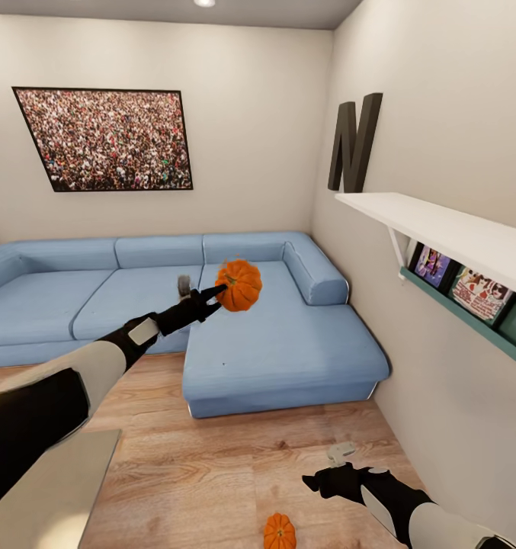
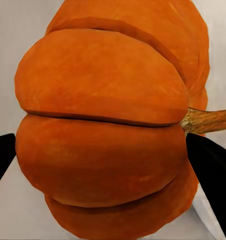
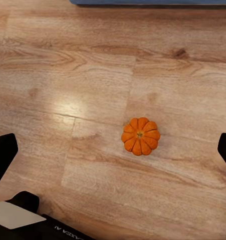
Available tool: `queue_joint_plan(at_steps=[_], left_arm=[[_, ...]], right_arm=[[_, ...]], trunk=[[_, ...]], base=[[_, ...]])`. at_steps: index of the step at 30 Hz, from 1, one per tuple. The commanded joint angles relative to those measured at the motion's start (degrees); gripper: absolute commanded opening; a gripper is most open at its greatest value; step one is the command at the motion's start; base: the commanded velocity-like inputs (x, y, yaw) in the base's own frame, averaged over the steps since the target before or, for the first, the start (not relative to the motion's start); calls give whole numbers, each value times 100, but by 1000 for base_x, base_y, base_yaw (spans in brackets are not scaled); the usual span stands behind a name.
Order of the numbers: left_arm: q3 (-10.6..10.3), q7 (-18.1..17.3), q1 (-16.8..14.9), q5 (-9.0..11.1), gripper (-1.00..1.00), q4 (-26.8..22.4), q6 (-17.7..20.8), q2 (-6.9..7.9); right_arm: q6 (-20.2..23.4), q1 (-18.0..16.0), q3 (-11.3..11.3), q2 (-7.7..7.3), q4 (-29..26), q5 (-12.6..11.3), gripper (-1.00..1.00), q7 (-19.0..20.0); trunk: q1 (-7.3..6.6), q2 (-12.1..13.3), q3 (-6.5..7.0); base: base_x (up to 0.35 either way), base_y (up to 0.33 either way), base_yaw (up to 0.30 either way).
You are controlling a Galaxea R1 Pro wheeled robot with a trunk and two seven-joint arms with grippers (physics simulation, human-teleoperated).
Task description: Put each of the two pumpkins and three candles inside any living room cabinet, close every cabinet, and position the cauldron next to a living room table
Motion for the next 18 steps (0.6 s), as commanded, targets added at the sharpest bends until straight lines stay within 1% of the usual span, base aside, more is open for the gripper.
queue_joint_plan(at_steps=[1, 2, 4, 5, 7, 13, 16, 18], left_arm=[[91, -25, -5, 10, -100, -41, -17, -14], [146, -45, -14, 22, -100, -138, -19, -16], [212, -60, -8, 36, -100, -348, -33, 40], [235, -76, 1, 41, -100, -449, -43, 188], [246, -88, 5, 39, -100, -550, -39, 291], [230, -104, 12, 36, -100, -859, -34, 389], [228, -107, 26, 35, -100, -952, -31, 470], [227, -108, 37, 35, -100, -995, -32, 498]], right_arm=[[2, 0, 0, 1, 0, 0, 100, 3], [3, 0, 0, 0, 0, -3, 100, 4], [-2, 0, -4, -7, 0, -4, 100, 4], [-13, 0, -5, -1, 5, -12, 100, -4], [-18, 0, -2, 2, 7, -15, 100, -8], [-23, 0, -8, 7, 15, -29, 100, -18], [-22, 0, -7, 11, 26, -41, 100, -19], [-22, 0, -3, 12, 33, -50, 100, -19]], trunk=[[22, -42, -19], [44, -82, -37], [88, -162, -73], [110, -202, -91], [154, -283, -127], [286, -523, -234], [352, -644, -288], [396, -724, -324]], base=[[0, 0, 0], [0, 0, 0], [0, 0, 0], [0, 0, 0], [0, 0, 0], [0, 0, 0], [0, 0, 0], [0, 0, 0]])
